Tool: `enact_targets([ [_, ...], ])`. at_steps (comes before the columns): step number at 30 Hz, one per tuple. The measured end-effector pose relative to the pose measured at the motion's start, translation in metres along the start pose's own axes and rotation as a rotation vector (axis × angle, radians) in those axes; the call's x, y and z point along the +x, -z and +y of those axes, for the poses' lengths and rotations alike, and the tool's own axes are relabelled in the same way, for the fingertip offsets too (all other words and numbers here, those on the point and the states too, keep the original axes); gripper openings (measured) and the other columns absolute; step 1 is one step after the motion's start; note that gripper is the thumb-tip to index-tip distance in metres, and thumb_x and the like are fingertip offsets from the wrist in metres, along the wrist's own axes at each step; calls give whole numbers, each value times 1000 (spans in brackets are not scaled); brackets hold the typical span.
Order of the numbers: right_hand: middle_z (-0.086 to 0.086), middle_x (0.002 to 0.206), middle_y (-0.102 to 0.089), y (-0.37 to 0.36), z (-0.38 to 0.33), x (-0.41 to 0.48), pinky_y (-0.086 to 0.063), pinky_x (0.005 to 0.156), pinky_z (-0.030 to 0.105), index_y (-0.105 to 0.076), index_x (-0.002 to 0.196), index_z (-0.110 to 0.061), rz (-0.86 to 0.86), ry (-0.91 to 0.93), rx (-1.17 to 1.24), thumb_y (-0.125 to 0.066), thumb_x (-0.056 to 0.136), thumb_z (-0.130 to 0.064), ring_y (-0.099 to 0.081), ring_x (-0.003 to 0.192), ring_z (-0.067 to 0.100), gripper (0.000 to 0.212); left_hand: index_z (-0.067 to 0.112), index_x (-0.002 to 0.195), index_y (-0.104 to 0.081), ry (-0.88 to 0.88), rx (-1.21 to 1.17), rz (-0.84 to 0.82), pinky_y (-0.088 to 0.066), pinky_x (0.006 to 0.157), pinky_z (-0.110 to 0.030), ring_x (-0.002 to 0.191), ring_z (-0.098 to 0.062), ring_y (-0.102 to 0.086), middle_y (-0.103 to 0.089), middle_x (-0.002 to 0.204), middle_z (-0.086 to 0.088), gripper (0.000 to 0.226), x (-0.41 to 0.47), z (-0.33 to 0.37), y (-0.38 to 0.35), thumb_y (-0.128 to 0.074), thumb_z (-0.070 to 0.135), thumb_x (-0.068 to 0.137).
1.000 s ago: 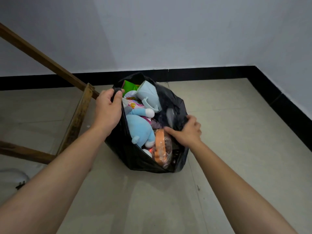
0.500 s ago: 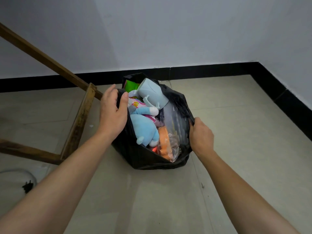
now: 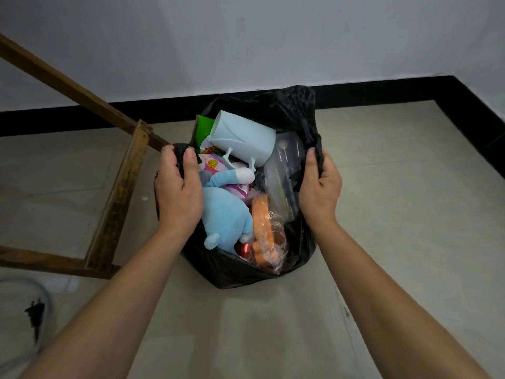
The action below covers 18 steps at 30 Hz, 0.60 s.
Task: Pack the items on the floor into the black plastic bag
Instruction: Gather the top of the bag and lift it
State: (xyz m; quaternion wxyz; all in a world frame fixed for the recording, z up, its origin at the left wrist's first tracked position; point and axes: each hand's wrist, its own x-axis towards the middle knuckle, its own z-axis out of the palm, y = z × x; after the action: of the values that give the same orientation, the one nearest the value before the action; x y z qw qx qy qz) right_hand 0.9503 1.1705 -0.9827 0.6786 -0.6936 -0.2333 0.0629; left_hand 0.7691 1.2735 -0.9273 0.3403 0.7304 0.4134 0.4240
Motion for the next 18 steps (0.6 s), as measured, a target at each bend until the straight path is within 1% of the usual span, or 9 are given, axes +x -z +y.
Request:
enact_targets([
  [1,0,108,-68,-1,1,2,-50,91,32,-64,123,-1,34,-27,38,-51,101,-31,-61,100,11,40,8,107,-49,4,-9,16,-37,65,-1,78,19,-51,-51,84,16,20,0,0,-3,-40,26,105],
  [3,3,99,-70,-3,-2,6,-52,85,33,-68,115,2,53,-32,110,-55,100,-28,-61,93,12,36,10,108,-49,12,-19,34,-38,66,-3,79,18,-52,-51,84,17,18,3,-2,-6,-39,25,105],
  [5,4,84,-70,-5,-6,10,-54,73,30,-72,93,-7,35,-29,180,-58,99,-27,-62,80,14,24,14,107,-48,23,-46,42,-46,72,-14,81,8,-56,-55,86,12,17,7,-7,-8,-38,29,104],
  [7,-3,58,-45,-6,-14,13,-37,52,26,-48,61,-18,41,-53,210,-62,97,-22,-41,56,10,39,16,104,-46,18,-83,59,-49,75,-28,81,-5,-59,-58,85,5,16,8,-11,-9,-38,30,104],
  [8,-4,55,-35,-8,-17,14,-30,49,25,-36,59,-21,38,-48,206,-64,96,-21,-32,54,9,46,15,102,-45,8,-100,68,-48,73,-26,77,-5,-57,-56,82,7,15,8,-10,-10,-38,28,104],
  [10,-4,55,-28,-8,-25,10,-25,47,25,-28,59,-23,24,-29,231,-66,94,-18,-26,52,7,52,16,98,-44,0,-126,92,-44,69,-24,71,-3,-51,-50,78,10,13,7,-6,-11,-37,26,104],
  [13,-2,55,-25,-7,-38,2,-22,48,27,-26,59,-23,7,-44,293,-68,92,-17,-23,52,8,54,29,91,-42,35,-193,125,-43,69,-35,73,-12,-48,-49,80,9,12,6,2,-8,-39,31,102],
  [15,6,58,-22,-2,-47,-4,-19,49,36,-24,59,-22,15,-106,324,-69,91,-19,-20,56,18,56,33,89,-41,68,-224,125,-43,70,-42,75,-18,-47,-49,81,6,12,2,12,-2,-40,35,101],
  [18,9,64,-29,10,-61,-16,-22,54,42,-33,57,-7,77,-268,365,-70,90,-23,-23,62,24,52,36,86,-41,131,-225,111,-41,70,-45,76,-23,-43,-46,84,-5,13,-9,27,13,-41,38,99],
])
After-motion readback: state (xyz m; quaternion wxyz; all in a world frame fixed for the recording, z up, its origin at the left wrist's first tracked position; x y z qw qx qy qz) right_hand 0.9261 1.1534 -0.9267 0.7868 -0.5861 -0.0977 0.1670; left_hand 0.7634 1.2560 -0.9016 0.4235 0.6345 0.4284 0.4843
